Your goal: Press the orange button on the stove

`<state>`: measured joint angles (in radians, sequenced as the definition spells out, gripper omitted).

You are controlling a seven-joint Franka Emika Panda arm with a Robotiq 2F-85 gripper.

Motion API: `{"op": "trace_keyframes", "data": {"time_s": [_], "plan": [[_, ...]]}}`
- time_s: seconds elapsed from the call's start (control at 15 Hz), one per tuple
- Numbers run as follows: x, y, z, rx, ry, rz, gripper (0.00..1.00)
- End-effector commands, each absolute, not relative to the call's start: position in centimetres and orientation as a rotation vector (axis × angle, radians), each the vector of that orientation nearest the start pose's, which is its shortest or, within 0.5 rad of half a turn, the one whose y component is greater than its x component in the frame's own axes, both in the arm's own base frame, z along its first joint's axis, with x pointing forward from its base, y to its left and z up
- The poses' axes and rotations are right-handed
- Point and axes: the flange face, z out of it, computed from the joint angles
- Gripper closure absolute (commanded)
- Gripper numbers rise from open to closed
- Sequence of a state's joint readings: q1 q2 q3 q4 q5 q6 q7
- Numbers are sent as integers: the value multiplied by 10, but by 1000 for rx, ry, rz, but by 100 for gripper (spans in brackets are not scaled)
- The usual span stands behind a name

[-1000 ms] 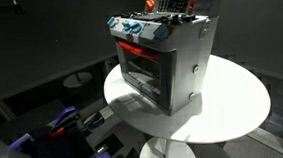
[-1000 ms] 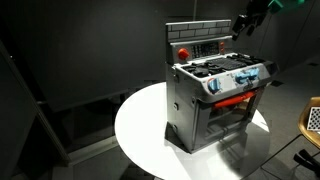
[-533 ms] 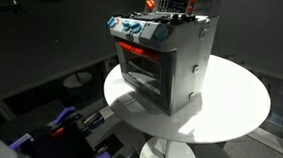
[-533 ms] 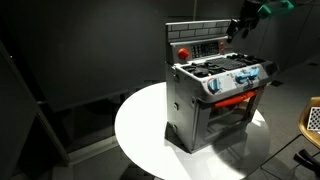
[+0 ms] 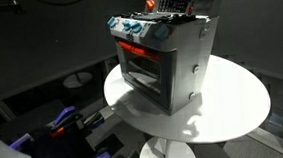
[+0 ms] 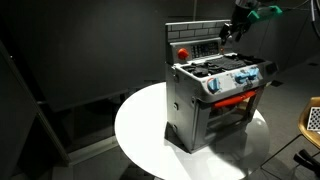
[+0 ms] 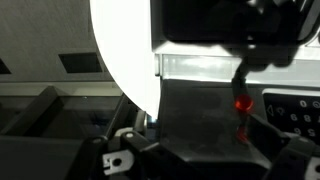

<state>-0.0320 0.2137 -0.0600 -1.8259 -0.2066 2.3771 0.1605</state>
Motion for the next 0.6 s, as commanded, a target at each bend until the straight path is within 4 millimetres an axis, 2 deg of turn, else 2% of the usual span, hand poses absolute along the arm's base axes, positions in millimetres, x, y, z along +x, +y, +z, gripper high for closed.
{"op": "trace_keyframes", "data": {"time_s": [0.0,0.27,0.53], "plan": [[657,-57,456,-3271,236,-565,0],[648,-63,470,-3279,255,-499,0],[632,-66,491,-3297,251,-355,0]]}}
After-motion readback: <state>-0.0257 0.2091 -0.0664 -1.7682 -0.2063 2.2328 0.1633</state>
